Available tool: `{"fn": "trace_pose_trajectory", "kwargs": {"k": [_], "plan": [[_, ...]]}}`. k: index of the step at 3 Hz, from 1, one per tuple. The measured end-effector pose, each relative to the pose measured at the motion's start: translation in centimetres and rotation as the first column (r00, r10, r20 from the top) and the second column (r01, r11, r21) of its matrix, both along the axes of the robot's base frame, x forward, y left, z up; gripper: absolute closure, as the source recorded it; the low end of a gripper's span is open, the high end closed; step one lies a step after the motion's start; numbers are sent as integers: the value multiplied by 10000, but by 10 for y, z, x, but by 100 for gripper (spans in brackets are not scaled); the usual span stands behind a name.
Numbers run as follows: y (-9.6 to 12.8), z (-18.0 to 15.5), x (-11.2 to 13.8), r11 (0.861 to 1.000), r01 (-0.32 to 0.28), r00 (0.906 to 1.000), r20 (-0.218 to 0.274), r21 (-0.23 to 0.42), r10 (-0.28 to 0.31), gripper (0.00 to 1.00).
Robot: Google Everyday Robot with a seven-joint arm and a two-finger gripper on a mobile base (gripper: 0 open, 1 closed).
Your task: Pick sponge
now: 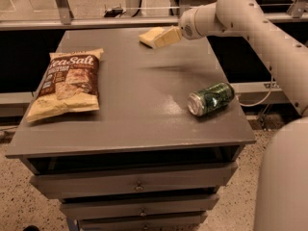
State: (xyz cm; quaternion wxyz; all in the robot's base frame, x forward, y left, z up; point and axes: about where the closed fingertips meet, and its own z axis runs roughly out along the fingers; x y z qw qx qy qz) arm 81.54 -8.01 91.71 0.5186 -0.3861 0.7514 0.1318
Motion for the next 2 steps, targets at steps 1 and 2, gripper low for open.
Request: {"fn": "trace_pose_trajectory", "kwargs": {"k": [1,2], "plan": [[4,-13,28,9993,334,9991,-271,185,-329,0],[13,-30,46,9993,305,9974,-653,203,-291,0]]}}
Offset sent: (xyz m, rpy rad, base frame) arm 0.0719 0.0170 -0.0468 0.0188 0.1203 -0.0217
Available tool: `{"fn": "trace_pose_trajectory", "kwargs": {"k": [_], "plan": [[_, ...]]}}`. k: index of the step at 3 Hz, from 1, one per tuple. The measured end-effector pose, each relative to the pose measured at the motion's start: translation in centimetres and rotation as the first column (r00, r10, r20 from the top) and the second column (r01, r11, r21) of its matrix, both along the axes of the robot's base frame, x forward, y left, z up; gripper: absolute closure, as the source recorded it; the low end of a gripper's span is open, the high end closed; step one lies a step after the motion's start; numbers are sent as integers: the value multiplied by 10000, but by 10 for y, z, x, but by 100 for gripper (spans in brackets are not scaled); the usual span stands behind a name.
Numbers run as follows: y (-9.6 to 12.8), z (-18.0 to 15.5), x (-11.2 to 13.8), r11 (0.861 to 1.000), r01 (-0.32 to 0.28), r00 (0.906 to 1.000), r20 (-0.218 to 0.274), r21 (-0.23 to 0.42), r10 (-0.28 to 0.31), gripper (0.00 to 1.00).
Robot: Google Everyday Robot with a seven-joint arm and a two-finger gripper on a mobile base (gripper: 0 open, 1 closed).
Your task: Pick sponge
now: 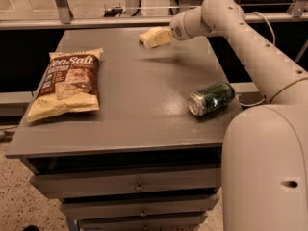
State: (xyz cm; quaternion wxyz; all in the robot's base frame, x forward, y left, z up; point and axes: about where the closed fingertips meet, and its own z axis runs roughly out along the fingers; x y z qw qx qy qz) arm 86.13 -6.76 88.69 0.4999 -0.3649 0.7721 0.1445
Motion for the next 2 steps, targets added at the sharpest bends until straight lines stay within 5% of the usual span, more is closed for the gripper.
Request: {"fn": "trace_pose_trajectory", "kwargs": {"k": [2], "plan": [[14,-21,23,9998,-211,9992,-345,44,212,0]]}}
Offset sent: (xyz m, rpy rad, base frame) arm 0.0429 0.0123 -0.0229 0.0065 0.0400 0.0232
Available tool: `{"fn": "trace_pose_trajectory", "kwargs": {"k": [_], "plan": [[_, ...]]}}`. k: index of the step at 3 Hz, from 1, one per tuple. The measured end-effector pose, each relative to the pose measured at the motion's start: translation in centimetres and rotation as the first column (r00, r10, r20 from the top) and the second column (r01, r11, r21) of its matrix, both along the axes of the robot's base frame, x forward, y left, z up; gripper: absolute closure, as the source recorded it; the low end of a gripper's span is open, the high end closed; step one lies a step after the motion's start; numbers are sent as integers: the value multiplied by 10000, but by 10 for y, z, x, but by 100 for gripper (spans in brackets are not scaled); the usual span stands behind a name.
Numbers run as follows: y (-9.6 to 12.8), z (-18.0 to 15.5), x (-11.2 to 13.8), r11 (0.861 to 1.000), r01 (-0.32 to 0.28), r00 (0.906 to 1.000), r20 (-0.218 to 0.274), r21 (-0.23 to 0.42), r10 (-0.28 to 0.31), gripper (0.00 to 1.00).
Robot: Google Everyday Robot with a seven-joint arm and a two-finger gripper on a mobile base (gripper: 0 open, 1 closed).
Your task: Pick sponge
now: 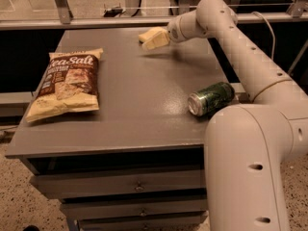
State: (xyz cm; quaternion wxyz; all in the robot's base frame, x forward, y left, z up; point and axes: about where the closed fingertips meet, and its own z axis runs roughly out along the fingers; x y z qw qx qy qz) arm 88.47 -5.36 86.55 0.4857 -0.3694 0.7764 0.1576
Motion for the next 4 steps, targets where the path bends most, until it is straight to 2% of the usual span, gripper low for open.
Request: {"fn": "trace_pose_trajectory", "kwargs": {"k": [1,3,4], "plan": [[9,-8,12,10000,-14,10000,-29,-69,14,3],[9,-14,17,9987,177,9998,-11,-468,-178,49],[-2,8,6,9970,179,9987,480,-749,-143,80]]}}
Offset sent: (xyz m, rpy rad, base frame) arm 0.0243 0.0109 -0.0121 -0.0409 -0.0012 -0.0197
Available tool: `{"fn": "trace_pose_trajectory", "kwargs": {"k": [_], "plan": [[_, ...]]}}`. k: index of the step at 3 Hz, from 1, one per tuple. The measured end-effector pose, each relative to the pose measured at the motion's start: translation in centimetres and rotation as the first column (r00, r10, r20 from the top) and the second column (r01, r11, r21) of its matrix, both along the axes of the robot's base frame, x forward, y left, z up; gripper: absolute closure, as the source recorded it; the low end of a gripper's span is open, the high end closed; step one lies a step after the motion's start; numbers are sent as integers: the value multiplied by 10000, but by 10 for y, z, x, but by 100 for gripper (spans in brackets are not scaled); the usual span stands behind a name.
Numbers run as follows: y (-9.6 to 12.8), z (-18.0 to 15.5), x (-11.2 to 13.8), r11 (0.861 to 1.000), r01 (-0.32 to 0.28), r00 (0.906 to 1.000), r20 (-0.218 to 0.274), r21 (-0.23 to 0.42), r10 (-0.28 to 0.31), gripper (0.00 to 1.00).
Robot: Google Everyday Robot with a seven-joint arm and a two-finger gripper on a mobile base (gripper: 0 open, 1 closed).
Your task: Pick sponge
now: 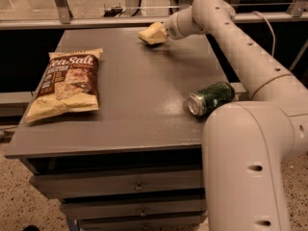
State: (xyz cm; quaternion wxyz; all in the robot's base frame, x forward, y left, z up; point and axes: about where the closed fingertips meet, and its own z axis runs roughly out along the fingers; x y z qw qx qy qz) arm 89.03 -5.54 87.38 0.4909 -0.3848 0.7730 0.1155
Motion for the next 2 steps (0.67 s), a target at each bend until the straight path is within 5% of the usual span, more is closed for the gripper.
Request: {"fn": "trace_pose_trajectory", "kwargs": {"k": [1,2], "plan": [[-9,37,-25,9997,-241,9971,724,47,237,100],[-17,74,-56,9942,-661,9894,1344,853,543,100]]}}
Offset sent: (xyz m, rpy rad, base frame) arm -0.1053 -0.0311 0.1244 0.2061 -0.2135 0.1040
